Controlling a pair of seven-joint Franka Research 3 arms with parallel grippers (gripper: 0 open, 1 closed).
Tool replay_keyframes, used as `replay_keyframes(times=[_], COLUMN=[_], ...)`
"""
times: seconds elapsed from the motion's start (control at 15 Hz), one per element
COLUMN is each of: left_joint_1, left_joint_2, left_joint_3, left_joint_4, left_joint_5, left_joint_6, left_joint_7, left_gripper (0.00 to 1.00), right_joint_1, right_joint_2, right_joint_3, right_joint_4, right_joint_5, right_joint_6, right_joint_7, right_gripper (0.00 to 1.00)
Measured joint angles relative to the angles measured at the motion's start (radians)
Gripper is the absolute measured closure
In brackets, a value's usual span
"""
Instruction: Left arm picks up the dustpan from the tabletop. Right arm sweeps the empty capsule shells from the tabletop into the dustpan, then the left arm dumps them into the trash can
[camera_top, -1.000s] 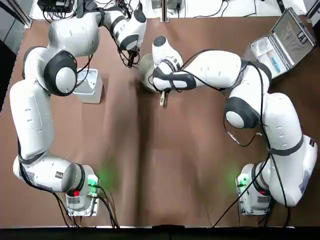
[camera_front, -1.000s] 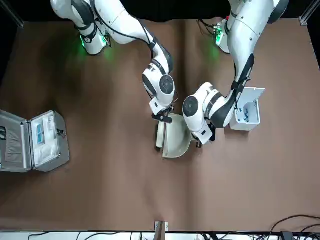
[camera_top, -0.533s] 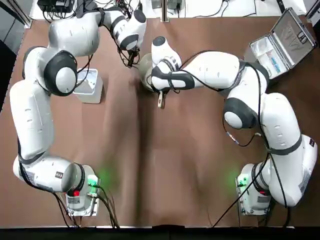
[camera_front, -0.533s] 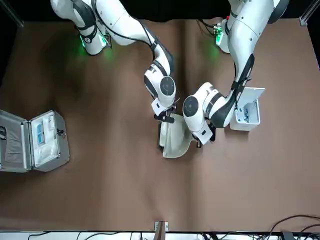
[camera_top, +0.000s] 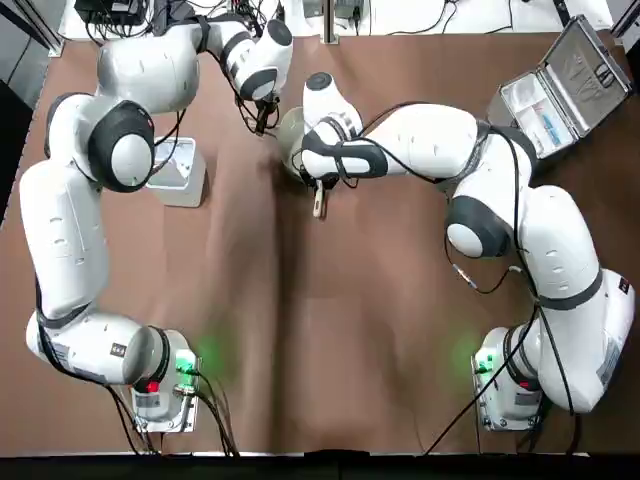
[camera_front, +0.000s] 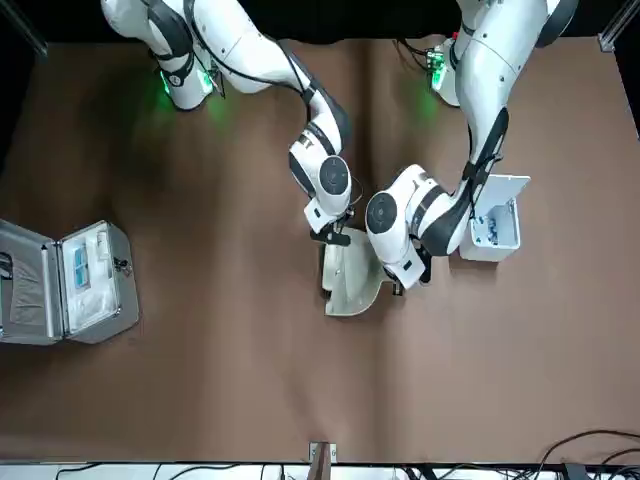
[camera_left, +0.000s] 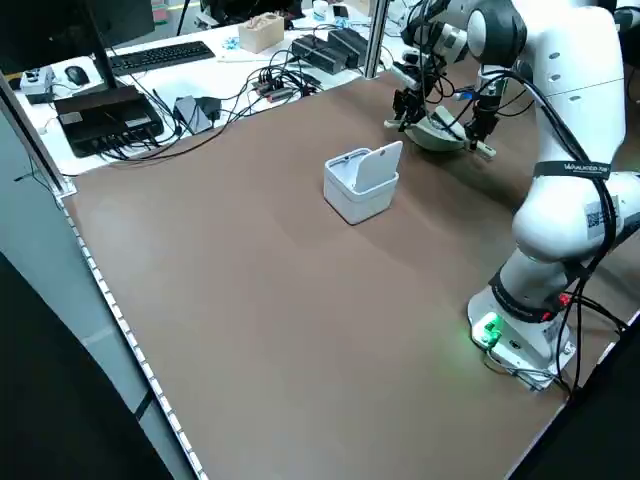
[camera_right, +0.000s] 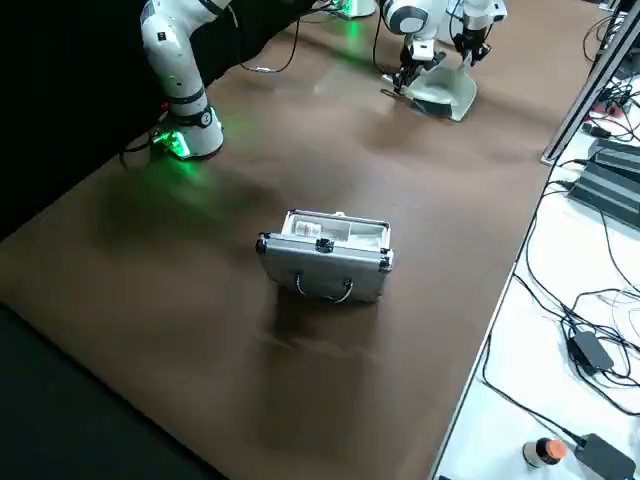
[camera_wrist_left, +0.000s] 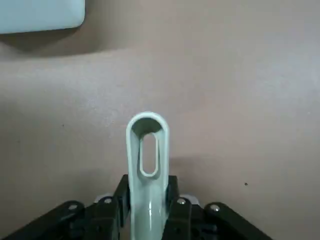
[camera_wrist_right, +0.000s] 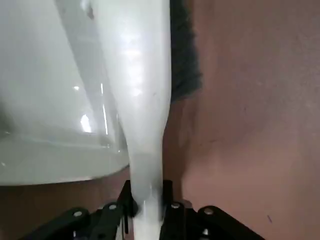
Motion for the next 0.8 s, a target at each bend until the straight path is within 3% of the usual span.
replay_keyframes(times=[0.8], left_joint_1=[0.000], left_joint_2=[0.000], left_joint_3=[0.003], left_joint_4=[0.001], left_joint_5=[0.001], left_joint_6=[0.000], left_joint_7=[0.000], left_gripper=[0.67], right_joint_1=[-0.005], right_joint_2=[0.016], right_joint_3=[0.031], right_joint_4=[0.021], right_joint_5=[0.006], right_joint_6=[-0.006], right_joint_7=[-0.005], right_gripper=[0.74])
